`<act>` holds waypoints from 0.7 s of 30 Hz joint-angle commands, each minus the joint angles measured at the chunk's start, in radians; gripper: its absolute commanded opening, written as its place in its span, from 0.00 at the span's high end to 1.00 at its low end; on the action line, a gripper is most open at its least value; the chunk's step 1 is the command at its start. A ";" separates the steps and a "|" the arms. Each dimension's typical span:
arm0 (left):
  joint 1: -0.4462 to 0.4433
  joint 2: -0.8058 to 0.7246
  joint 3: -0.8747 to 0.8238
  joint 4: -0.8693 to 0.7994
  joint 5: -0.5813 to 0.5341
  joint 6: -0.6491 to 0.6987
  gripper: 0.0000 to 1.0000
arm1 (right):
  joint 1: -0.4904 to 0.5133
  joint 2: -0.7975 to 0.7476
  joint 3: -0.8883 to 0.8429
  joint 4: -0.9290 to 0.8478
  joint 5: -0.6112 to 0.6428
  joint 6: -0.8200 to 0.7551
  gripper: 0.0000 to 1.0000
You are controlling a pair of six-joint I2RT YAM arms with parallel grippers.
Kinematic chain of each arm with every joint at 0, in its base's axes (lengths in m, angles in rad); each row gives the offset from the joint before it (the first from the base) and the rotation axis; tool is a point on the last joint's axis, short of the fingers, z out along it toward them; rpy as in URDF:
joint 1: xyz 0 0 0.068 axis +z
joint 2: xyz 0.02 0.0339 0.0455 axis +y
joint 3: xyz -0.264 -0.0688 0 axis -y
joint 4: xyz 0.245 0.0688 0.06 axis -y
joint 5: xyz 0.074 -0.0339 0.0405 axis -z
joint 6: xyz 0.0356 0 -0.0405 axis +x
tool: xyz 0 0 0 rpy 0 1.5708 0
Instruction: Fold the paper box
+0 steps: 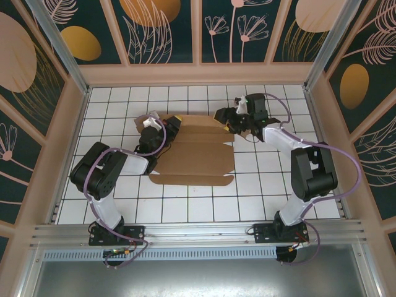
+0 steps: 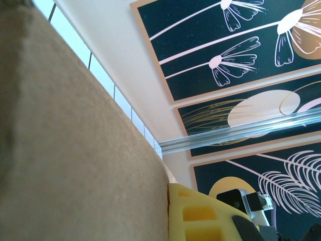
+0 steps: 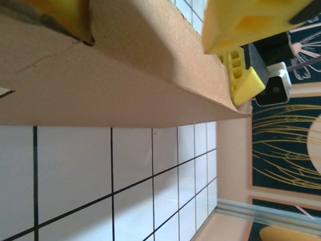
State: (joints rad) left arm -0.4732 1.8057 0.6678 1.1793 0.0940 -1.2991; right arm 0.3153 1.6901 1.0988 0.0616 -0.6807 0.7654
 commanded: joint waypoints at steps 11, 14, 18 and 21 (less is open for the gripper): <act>-0.001 0.005 0.016 -0.074 0.005 0.012 1.00 | -0.033 -0.031 -0.020 0.006 0.017 -0.016 0.47; -0.001 0.000 0.024 -0.122 -0.006 0.026 1.00 | -0.023 -0.095 0.010 -0.160 0.209 -0.150 0.37; -0.001 -0.012 0.028 -0.157 -0.027 0.039 1.00 | -0.019 -0.223 -0.101 -0.169 0.305 -0.191 0.36; -0.001 -0.015 0.035 -0.169 -0.028 0.039 1.00 | -0.003 -0.299 -0.199 -0.159 0.414 -0.211 0.55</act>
State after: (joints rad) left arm -0.4717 1.7988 0.6956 1.1175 0.0853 -1.3067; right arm 0.2966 1.4620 0.9794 -0.0582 -0.4164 0.6205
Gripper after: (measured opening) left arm 0.057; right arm 0.506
